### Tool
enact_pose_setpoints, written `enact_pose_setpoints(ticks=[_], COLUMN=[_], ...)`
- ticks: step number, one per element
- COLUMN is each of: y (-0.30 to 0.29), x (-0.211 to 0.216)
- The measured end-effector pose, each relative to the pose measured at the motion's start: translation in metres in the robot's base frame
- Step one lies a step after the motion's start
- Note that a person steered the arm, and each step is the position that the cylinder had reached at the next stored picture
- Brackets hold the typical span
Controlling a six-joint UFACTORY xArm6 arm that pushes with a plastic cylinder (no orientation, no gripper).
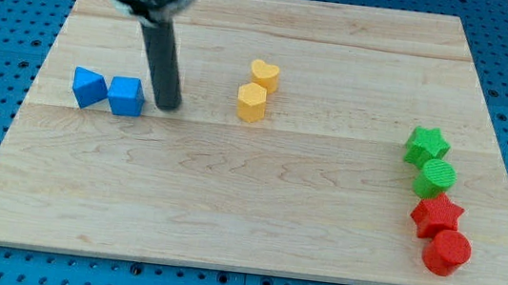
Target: Slide the yellow blocks closer to each other
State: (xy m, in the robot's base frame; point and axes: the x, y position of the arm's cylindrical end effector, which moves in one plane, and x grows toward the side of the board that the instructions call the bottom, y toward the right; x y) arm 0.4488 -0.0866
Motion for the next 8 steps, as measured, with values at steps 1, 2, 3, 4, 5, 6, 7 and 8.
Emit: enact_pose_setpoints(ticks=[1,2,3,4,5,6,7,8], y=[0.037,0.043,0.056,0.048,0.103,0.109,0.109,0.098], x=[0.000,-0.043,-0.055,-0.019,-0.026,-0.059,-0.073,-0.044])
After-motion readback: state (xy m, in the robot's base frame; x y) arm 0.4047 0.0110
